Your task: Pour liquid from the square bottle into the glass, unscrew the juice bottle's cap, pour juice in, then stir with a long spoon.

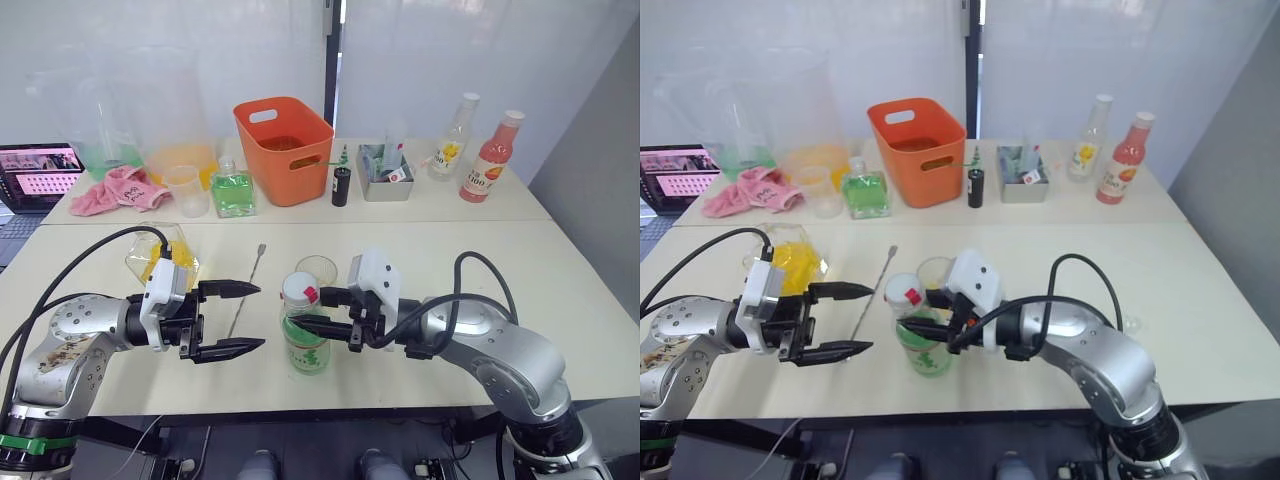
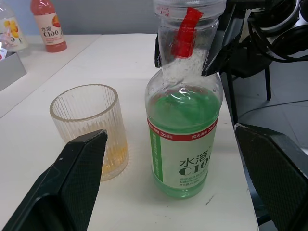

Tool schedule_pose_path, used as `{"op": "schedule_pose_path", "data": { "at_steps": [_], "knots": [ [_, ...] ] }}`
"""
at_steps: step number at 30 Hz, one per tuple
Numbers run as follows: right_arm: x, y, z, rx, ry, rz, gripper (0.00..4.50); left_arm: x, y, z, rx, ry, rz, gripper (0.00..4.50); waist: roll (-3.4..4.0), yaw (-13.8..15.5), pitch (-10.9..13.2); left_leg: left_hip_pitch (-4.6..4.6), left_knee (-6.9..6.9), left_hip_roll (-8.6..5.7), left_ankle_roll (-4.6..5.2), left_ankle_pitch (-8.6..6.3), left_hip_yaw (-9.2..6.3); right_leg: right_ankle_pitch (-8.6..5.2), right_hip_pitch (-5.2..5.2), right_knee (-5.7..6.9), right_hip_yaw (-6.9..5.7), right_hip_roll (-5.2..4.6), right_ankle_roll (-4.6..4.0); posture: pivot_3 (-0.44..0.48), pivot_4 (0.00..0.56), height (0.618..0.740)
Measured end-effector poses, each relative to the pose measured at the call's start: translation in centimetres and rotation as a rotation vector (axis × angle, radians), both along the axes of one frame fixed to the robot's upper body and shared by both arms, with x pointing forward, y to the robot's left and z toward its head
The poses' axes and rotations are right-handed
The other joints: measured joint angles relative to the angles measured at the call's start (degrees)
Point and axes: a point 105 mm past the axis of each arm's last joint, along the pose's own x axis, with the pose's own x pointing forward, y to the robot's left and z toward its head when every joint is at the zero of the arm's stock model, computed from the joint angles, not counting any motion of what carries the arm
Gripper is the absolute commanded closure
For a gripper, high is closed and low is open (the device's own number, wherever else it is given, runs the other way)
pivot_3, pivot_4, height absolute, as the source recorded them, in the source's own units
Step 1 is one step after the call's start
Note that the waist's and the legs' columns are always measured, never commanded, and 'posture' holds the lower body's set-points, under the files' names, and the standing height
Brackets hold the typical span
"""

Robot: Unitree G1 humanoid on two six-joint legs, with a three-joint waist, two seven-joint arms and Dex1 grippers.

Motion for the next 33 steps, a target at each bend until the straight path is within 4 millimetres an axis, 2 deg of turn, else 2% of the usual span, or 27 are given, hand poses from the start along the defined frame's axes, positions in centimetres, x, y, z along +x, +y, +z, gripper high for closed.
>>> {"op": "schedule_pose_path", "data": {
  "at_steps": [10, 12, 17, 19, 27, 33],
  "knots": [
    [0.3, 0.1, -0.3, -0.021, -0.050, 0.110, 3.30, 0.0, -0.1, -0.2, 0.001, 0.009, -0.007, 0.00, -0.02, -0.10, -0.01, 0.08, -0.01, 0.02, 0.00, 0.00, 0.00, 0.00, 0.07, 0.02, 0.00, 0.02, 0.00, 0.000, 0.150, 0.739],
    [0.4, 0.0, -0.2, -0.016, -0.047, 0.113, 2.27, 0.0, -0.1, -0.2, 0.001, 0.009, -0.007, 0.00, -0.02, -0.08, -0.01, 0.08, -0.01, 0.02, 0.00, 0.00, 0.00, 0.00, 0.07, 0.02, 0.00, 0.02, 0.00, 0.000, 0.150, 0.739],
    [1.1, -0.4, -0.6, -0.017, -0.013, 0.078, 0.54, 0.0, 0.0, -0.2, 0.000, 0.013, -0.007, 0.00, -0.02, -0.07, -0.01, 0.03, 0.00, 0.02, 0.00, 0.00, 0.00, 0.00, 0.02, 0.03, 0.00, 0.02, -0.01, 0.000, 0.150, 0.739],
    [1.1, -0.5, -0.4, -0.010, -0.009, 0.075, 0.04, 0.0, 0.0, -0.3, 0.000, 0.015, -0.009, 0.00, -0.02, -0.06, -0.01, 0.02, 0.00, 0.01, 0.00, 0.00, 0.00, 0.00, 0.01, 0.02, 0.00, 0.01, 0.00, 0.000, 0.150, 0.739],
    [1.1, -2.0, 1.4, 0.038, -0.027, 0.054, 0.04, 0.0, 0.1, -0.3, -0.003, 0.020, -0.013, 0.00, -0.02, -0.03, -0.01, 0.01, 0.00, 0.01, 0.00, 0.00, 0.00, 0.00, 0.02, 0.00, 0.00, 0.01, 0.00, 0.000, 0.150, 0.739],
    [-0.1, -4.9, 2.2, 0.051, 0.000, 0.018, 0.04, 0.5, 0.2, -0.1, -0.023, 0.029, 0.006, 0.00, -0.03, 0.48, -0.01, -0.01, 0.01, 0.00, 0.00, 0.00, 0.00, 0.00, 0.05, -0.04, 0.00, -0.01, 0.00, 0.000, 0.150, 0.739]
  ]
}}
